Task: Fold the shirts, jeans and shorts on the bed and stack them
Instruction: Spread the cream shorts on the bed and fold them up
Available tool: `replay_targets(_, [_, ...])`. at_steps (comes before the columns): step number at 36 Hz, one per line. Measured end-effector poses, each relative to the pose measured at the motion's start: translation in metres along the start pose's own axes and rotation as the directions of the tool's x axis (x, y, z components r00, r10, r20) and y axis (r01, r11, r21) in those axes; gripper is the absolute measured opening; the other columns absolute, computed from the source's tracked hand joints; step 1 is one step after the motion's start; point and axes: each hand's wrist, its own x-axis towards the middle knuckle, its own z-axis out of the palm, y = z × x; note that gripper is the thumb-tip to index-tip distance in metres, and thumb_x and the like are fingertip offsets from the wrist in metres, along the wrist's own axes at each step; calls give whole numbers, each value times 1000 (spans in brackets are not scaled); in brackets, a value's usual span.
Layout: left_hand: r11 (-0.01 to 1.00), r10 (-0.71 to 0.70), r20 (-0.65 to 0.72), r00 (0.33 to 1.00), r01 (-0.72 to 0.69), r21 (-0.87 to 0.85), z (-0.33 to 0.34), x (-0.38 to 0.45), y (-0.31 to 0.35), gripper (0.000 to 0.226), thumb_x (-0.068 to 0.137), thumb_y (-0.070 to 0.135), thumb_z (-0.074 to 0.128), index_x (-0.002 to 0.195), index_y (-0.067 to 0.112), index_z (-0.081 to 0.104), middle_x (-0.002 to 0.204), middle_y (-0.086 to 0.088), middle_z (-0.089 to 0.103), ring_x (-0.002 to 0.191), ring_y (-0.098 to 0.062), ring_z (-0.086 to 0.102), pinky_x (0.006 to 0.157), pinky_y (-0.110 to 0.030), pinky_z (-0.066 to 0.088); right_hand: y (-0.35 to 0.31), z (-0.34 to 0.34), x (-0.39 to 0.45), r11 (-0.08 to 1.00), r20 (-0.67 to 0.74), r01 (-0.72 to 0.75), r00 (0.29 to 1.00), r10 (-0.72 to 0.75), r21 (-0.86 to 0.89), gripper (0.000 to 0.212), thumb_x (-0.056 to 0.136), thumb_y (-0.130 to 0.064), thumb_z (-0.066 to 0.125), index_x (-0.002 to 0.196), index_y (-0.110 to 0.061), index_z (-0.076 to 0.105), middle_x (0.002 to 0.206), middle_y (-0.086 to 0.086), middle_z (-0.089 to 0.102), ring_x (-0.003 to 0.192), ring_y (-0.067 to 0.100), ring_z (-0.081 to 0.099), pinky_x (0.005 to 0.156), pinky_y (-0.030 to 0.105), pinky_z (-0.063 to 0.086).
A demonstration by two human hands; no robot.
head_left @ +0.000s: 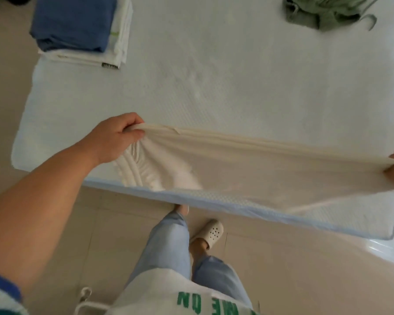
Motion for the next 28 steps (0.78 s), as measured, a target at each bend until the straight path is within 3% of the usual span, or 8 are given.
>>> replay_targets(2, [1000, -10, 8, 1000, 10, 20, 13, 2, -5, 17, 92, 20, 54, 80, 32, 54, 79, 12, 57, 72, -2, 50, 64, -14, 34, 8, 10, 5, 999, 11, -46, 999, 45, 25, 33, 79, 11, 45, 72, -20, 55, 49, -12, 54, 45, 5, 53, 41, 13, 41])
replay_targets(4, [997, -22, 31, 999, 20, 69, 27, 13, -14, 9, 94, 21, 52, 89, 28, 57, 84, 7, 58, 77, -9, 51, 63, -13, 34, 14, 28, 13, 998, 1, -68, 998, 68, 8, 34, 74, 14, 46, 69, -18, 53, 53, -9, 51, 54, 12, 48, 48, 21, 40])
replay_targets(7, [983, -45, 34, 998, 38, 177, 49, 39, -27, 13, 95, 25, 49, 102, 19, 59, 93, 0, 60, 83, -17, 51, 64, -27, 33, 25, 60, 38, 993, -14, -113, 993, 114, 34, 33, 74, 16, 47, 69, -17, 52, 67, 4, 45, 62, 17, 40, 56, 27, 32])
replay_targets(12, [957, -73, -8, 997, 73, 281, 77, 105, -54, 23, 94, 37, 50, 104, 18, 60, 98, -6, 63, 93, -28, 56, 77, -34, 40, 45, 113, 106, 973, -154, -224, 961, 231, 56, 39, 80, 9, 55, 111, -15, 57, 80, 6, 50, 64, 14, 44, 58, 23, 38])
replay_targets(15, [952, -70, -55, 996, 84, 294, 88, 152, -68, 23, 93, 39, 50, 99, 20, 60, 96, -7, 63, 93, -30, 57, 74, -34, 38, 49, 139, 151, 965, -244, -256, 934, 261, 52, 39, 81, 4, 57, 117, -9, 58, 87, 5, 54, 71, 16, 50, 53, 17, 39])
replay_targets(18, [940, -61, -79, 995, 84, 330, 93, 195, -76, 28, 93, 44, 48, 97, 18, 60, 96, -10, 64, 94, -33, 57, 73, -34, 38, 43, 163, 194, 965, -327, -262, 909, 257, 30, 40, 81, 1, 57, 119, -12, 59, 103, 6, 54, 91, 18, 52, 59, 16, 41])
replay_targets(22, [912, -16, -113, 993, 61, 407, 91, 246, -77, 35, 94, 49, 44, 93, 16, 59, 100, -16, 64, 96, -37, 57, 76, -38, 40, 27, 186, 245, 971, -369, -237, 901, 230, 27, 41, 79, -2, 56, 116, -18, 62, 104, 3, 56, 93, 15, 54, 78, 19, 44])
replay_targets(28, [841, 24, -137, 990, 54, 539, 84, 301, -68, 45, 95, 53, 37, 98, 13, 59, 103, -19, 64, 97, -38, 57, 80, -40, 38, 12, 197, 304, 977, -381, -214, 901, 208, 28, 39, 74, -4, 52, 105, -25, 63, 111, 7, 59, 100, 20, 57, 84, 29, 49])
